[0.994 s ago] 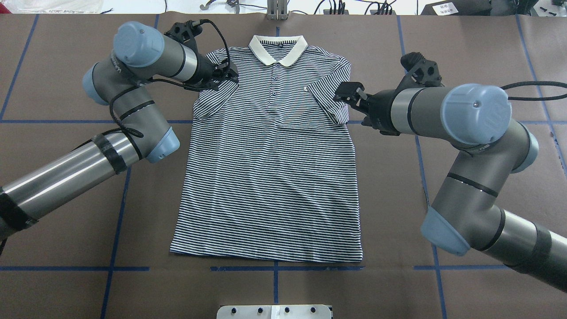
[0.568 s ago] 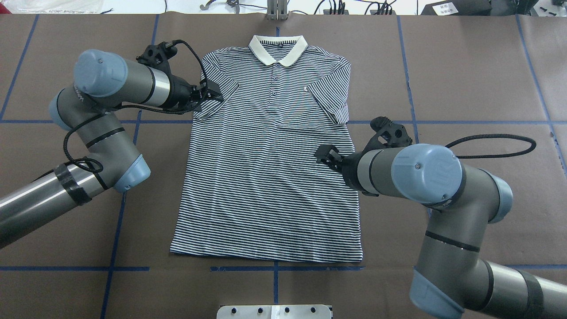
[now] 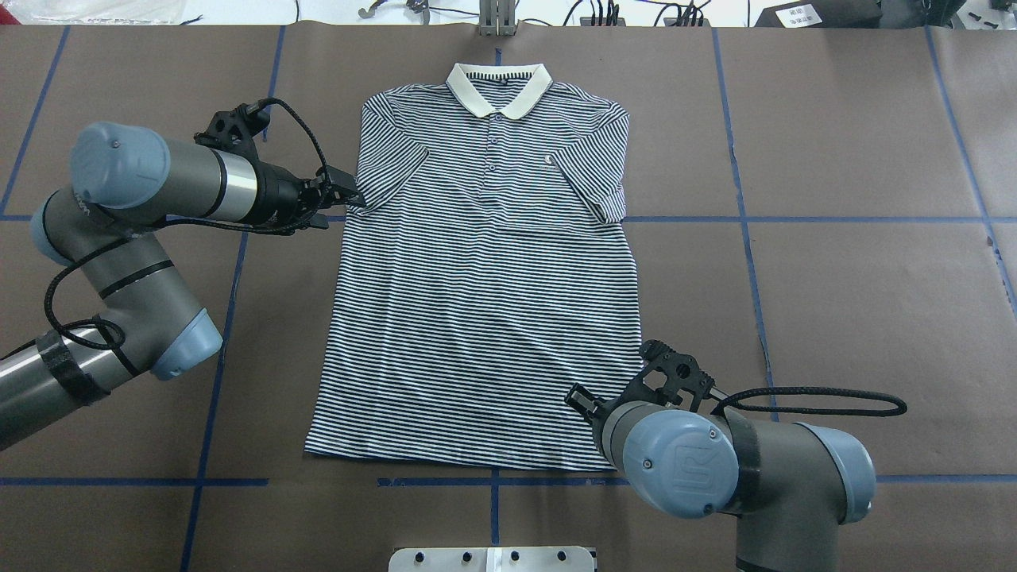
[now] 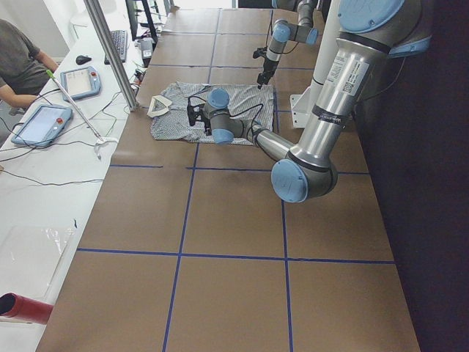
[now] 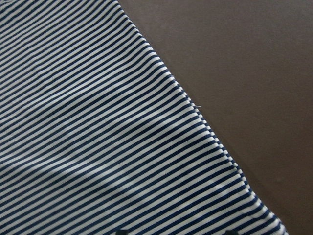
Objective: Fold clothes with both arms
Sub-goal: 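Move the right gripper to the hem corner nearest the robot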
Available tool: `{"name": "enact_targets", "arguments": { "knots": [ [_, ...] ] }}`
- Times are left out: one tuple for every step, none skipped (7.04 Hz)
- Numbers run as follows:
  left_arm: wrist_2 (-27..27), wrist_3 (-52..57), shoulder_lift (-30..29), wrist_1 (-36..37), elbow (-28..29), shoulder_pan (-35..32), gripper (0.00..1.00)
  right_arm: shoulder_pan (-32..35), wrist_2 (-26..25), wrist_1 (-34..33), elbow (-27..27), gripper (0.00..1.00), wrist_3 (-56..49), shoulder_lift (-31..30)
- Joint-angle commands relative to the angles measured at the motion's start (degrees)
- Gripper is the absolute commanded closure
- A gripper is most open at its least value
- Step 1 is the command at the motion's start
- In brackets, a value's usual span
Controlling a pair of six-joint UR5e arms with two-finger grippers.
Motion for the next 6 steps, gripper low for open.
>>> {"name": "enact_targets", "arguments": {
  "knots": [
    [-0.01, -0.07, -0.18, 0.05, -0.7, 1.63, 0.24, -0.51, 0.34, -1.06, 0.35, 0.3, 0.5, -2.23],
    [0.0, -0.07, -0.09, 0.14, -1.48, 1.65, 0.24, -0.6, 0.6, -1.06, 1.39, 0.31, 0.5, -4.51],
    [0.0, -0.07, -0.18, -0.03, -1.49, 1.65, 0.24, -0.77, 0.69, -1.06, 1.4, 0.31, 0.58, -4.7],
    [0.0, -0.07, -0.27, -0.03, -1.49, 1.99, 0.24, -1.38, 1.04, -1.06, 1.23, 0.34, 0.58, -5.32],
    [0.0, -0.07, -0.35, 0.06, -1.4, 2.0, 0.24, -1.91, 1.13, -1.06, 1.14, 0.36, 0.58, -5.23],
    [0.0, -0.07, -0.35, 0.06, -1.4, 2.0, 0.24, -2.53, 1.22, -0.97, 0.88, 0.38, 0.58, -5.23]
  ]
}}
